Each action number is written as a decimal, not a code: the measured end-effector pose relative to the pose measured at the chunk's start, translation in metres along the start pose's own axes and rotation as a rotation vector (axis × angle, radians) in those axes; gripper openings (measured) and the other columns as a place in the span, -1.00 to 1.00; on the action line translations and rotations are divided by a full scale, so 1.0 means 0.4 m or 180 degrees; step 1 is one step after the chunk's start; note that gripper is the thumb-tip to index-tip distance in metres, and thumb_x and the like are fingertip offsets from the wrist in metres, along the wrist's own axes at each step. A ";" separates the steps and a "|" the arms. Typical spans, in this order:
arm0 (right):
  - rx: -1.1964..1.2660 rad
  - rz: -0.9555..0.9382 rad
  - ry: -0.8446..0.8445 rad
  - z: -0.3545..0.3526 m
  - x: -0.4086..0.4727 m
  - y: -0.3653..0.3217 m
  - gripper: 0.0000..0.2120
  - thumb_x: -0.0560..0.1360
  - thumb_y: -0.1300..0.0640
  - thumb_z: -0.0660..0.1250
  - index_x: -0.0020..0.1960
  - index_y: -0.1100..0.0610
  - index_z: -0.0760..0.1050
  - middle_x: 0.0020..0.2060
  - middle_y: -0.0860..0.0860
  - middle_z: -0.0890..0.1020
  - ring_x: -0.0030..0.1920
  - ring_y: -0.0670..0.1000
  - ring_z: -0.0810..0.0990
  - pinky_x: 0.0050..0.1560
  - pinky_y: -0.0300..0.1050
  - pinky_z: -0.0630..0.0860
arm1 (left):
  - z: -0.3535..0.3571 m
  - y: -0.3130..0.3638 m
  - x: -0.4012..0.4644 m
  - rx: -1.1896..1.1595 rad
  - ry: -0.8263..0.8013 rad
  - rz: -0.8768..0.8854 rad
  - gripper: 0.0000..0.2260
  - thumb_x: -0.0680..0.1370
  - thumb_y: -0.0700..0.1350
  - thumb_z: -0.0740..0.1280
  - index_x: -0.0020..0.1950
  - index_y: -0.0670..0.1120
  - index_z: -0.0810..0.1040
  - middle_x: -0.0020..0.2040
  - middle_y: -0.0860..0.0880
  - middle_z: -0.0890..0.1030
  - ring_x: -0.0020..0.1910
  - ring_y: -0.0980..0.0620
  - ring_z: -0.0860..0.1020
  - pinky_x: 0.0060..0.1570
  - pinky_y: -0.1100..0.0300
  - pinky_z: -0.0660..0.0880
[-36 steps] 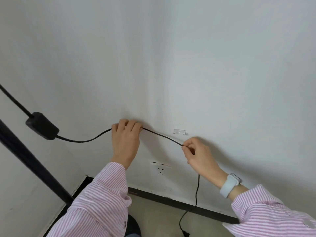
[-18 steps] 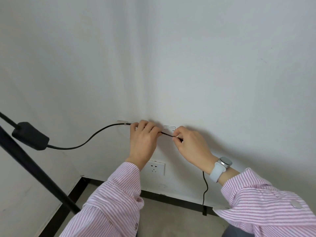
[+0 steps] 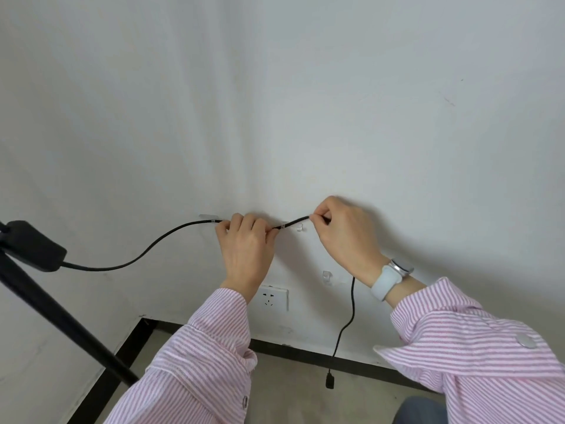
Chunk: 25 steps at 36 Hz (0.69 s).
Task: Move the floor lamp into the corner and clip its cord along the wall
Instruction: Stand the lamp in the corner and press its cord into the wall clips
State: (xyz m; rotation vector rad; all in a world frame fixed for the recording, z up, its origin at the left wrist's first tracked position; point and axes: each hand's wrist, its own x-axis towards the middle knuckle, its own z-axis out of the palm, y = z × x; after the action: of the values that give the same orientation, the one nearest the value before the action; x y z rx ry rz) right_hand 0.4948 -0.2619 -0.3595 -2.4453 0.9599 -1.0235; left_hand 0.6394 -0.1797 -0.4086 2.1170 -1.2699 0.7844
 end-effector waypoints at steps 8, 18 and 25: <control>-0.0150 0.0082 -0.0077 0.032 -0.035 0.036 -0.87 0.49 0.17 0.23 -0.21 0.18 0.44 -0.39 0.14 0.61 -0.33 0.22 0.53 -0.33 0.03 0.47 | 0.019 0.000 -0.004 0.0226 0.0219 0.0555 -0.91 0.43 -0.16 0.42 -0.27 -0.10 0.58 -0.33 -0.03 0.56 -0.33 -0.10 0.49 -0.19 0.02 0.40; 0.0834 0.0479 -0.0500 0.071 -0.120 0.132 -0.96 0.52 0.14 0.22 -0.10 0.03 0.37 -0.43 -0.06 0.55 -0.42 -0.13 0.50 -0.33 -0.11 0.40 | 0.027 -0.055 0.008 0.0294 0.0463 0.0597 -0.88 0.46 -0.20 0.39 -0.28 -0.12 0.55 -0.35 -0.08 0.55 -0.33 -0.12 0.51 -0.15 0.05 0.21; 0.1269 0.0996 -0.0449 0.074 -0.166 0.193 -0.84 0.49 0.14 0.29 -0.27 0.08 0.44 -0.40 -0.04 0.48 -0.36 0.04 0.47 -0.19 0.07 0.49 | 0.031 -0.056 -0.008 0.0216 0.0585 0.0405 -0.98 0.46 -0.20 0.37 -0.18 -0.13 0.56 -0.25 -0.08 0.59 -0.26 -0.14 0.52 -0.09 0.00 0.31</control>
State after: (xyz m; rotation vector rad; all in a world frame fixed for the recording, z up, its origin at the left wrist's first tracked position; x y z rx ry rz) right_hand 0.4461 -0.2708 -0.4534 -1.9408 0.9480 -0.8282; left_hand 0.6609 -0.1774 -0.4226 1.9785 -1.3044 1.0648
